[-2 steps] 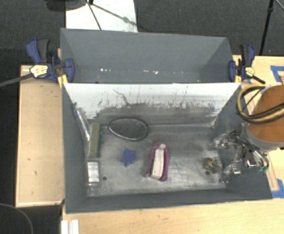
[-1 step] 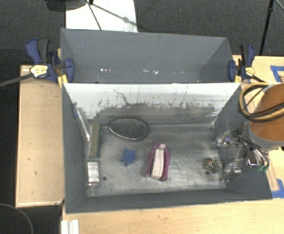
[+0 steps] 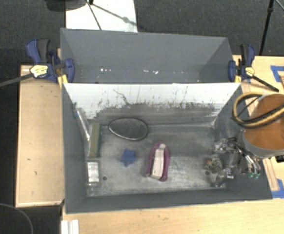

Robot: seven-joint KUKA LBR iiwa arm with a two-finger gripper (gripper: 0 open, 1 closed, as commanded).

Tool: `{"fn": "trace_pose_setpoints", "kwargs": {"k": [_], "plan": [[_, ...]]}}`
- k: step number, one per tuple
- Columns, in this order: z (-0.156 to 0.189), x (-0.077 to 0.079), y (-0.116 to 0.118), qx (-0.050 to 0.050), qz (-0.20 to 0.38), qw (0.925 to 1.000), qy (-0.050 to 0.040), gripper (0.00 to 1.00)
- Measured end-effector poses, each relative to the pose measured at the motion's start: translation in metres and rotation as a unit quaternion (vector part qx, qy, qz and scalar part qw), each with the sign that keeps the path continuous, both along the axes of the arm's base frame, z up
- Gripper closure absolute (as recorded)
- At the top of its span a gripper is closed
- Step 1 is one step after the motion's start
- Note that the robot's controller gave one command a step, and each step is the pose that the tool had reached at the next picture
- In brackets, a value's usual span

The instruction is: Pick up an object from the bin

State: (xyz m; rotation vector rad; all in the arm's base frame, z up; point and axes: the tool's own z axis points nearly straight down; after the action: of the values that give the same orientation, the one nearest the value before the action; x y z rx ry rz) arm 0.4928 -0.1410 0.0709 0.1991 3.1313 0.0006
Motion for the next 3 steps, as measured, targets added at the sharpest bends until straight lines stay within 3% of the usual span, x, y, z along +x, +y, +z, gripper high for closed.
{"fn": "trace_pose_setpoints", "kwargs": {"k": [1, 2, 3], "plan": [[0.000, 0.009, 0.001, 0.000, -0.035, 0.9994, -0.0018, 0.00], [0.002, 0.011, 0.000, -0.001, -0.033, 0.9994, -0.0047, 1.00], [0.023, 0.012, 0.000, -0.001, -0.030, 0.9995, -0.0015, 1.00]]}}
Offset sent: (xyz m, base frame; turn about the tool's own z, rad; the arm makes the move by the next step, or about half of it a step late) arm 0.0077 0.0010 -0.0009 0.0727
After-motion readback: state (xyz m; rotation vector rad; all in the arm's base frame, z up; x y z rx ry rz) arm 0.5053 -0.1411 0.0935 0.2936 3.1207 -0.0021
